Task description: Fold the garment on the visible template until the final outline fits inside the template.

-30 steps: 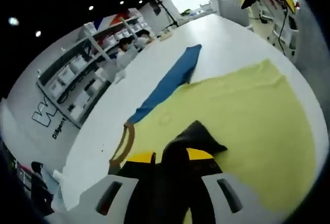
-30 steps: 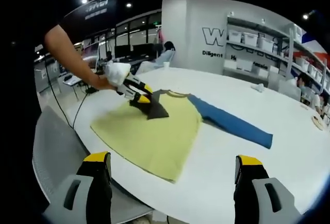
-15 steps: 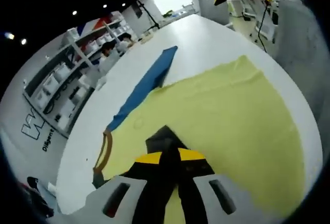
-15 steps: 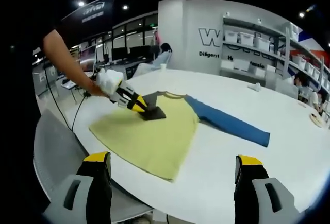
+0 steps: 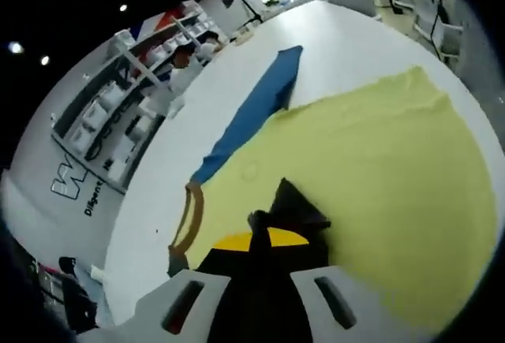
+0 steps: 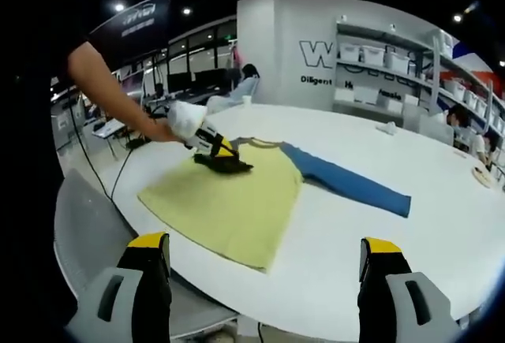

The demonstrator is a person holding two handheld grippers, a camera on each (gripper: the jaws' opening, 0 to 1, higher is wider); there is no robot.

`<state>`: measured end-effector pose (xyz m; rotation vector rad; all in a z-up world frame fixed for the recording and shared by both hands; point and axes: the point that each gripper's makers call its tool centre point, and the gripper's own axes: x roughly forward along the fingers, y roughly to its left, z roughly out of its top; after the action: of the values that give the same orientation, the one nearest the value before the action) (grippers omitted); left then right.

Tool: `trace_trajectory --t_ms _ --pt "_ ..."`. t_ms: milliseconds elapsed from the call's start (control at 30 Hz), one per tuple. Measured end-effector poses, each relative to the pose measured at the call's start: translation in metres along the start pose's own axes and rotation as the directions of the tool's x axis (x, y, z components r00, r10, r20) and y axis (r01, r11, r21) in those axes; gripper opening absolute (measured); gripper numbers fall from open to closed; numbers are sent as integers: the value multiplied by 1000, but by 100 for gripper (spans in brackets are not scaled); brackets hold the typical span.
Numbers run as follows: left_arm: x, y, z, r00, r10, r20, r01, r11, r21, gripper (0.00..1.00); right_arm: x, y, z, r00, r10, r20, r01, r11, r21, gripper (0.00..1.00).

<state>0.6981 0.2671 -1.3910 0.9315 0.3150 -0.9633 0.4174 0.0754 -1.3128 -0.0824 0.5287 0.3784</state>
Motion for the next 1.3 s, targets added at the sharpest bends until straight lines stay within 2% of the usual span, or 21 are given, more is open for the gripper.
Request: trace_trajectory --t_ms 133,267,333,433,500,600,667,767,933,1033,1133,1200,1300 --pt "-3 16 -7 998 47 -32 -48 998 -33 12 3 3 5 1000 7 11 -7 1000 3 99" --pt "-10 18 -7 998 55 -25 -57 997 -61 17 5 4 9 1000 11 21 -11 1000 2 99" --pt "-16 11 1 999 45 19 -43 995 -85 18 6 3 9 1000 10 25 -10 1000 3 99" --pt "-23 1 10 998 43 47 -40 997 -59 19 10 4 9 999 13 30 -14 1000 10 99" --pt "-28 -8 16 997 24 68 -17 996 -93 19 11 6 10 999 15 31 -16 1000 12 99" --pt "-35 -18 17 997 32 68 -20 984 -177 17 12 9 11 999 18 44 -19 1000 19 99" --pt "-37 -28 18 997 18 79 -4 985 -174 19 12 12 11 999 21 49 -23 999 28 99" --pt "-36 -45 8 998 -16 53 26 979 -204 20 12 13 8 999 24 49 -26 999 30 99" --pt "-35 -52 0 999 -21 31 28 973 -229 24 8 12 5 999 19 48 -21 999 39 99" --pt "-33 -70 -2 996 -84 20 86 964 -252 28 5 8 5 999 7 54 -10 998 54 99" --pt "-27 -73 -6 996 -84 5 82 960 -266 30 5 6 4 999 -1 53 -3 998 61 99" --pt "-22 -75 -7 996 -94 -5 88 947 -308 30 4 6 5 998 -3 56 0 998 62 99" --pt "-14 -78 -8 994 -110 -13 99 939 -329 33 3 6 4 999 -5 50 2 998 57 99"
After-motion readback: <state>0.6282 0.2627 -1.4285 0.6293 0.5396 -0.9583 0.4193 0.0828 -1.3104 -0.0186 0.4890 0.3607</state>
